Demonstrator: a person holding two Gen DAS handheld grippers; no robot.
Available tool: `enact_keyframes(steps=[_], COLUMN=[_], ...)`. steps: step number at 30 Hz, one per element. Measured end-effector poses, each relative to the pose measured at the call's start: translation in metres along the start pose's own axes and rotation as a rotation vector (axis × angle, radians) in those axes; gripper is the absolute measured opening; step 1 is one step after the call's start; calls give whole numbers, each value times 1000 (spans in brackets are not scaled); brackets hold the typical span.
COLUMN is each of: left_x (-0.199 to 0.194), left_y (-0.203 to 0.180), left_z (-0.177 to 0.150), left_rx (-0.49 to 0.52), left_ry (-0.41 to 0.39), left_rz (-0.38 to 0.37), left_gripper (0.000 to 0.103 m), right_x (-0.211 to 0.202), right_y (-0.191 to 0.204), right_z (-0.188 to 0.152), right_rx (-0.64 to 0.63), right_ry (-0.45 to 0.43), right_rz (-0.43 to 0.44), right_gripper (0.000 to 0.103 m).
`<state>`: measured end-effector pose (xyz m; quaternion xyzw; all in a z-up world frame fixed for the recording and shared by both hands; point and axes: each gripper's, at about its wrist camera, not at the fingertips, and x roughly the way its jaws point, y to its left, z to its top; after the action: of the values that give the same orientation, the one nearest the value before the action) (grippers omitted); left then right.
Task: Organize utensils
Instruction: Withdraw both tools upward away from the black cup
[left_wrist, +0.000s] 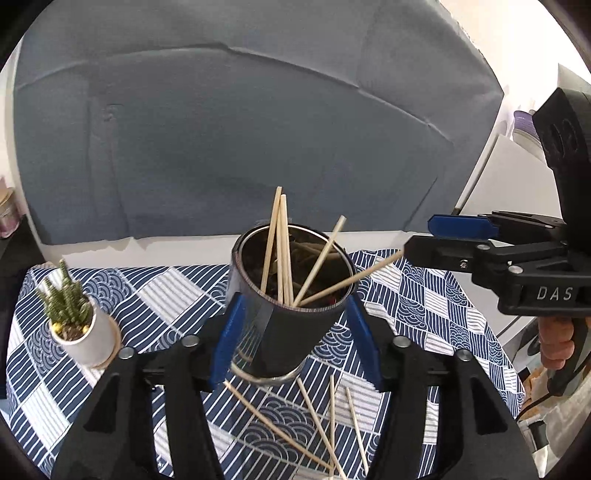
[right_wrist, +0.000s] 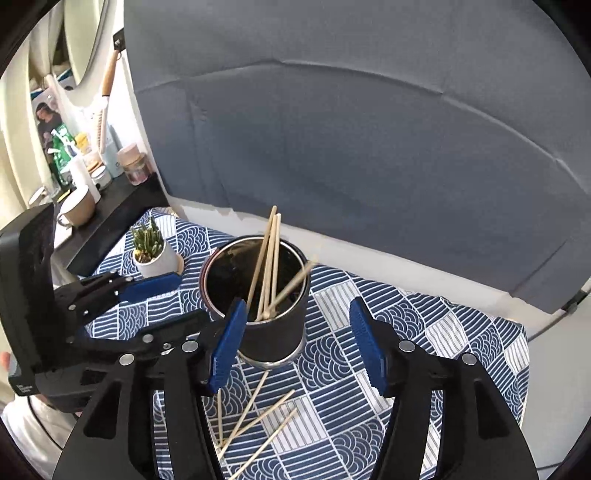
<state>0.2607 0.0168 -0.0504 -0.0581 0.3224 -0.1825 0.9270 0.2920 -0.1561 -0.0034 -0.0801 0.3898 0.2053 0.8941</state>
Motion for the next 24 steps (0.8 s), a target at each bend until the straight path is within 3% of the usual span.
enact_keyframes(steps=[14,16,19,24], left_x=[-31,-33,-36,-36], left_y=[4,5,8,18], left_z=[-42,-48,-57,-70], left_rx=[-63,-69,-82,-135], left_ry=[85,100,125,173], left_rz=[109,131,166,194], left_gripper=[77,86,89,94], right_x=[-21,-21,-21,-12], right_y=[12,13,15,12], right_z=[-48,-56,-67,-84], right_rx=[-1,1,2,21], right_ry=[23,34,40,71], right_rz=[-5,-2,-9,-8], right_gripper=[73,77,85,85])
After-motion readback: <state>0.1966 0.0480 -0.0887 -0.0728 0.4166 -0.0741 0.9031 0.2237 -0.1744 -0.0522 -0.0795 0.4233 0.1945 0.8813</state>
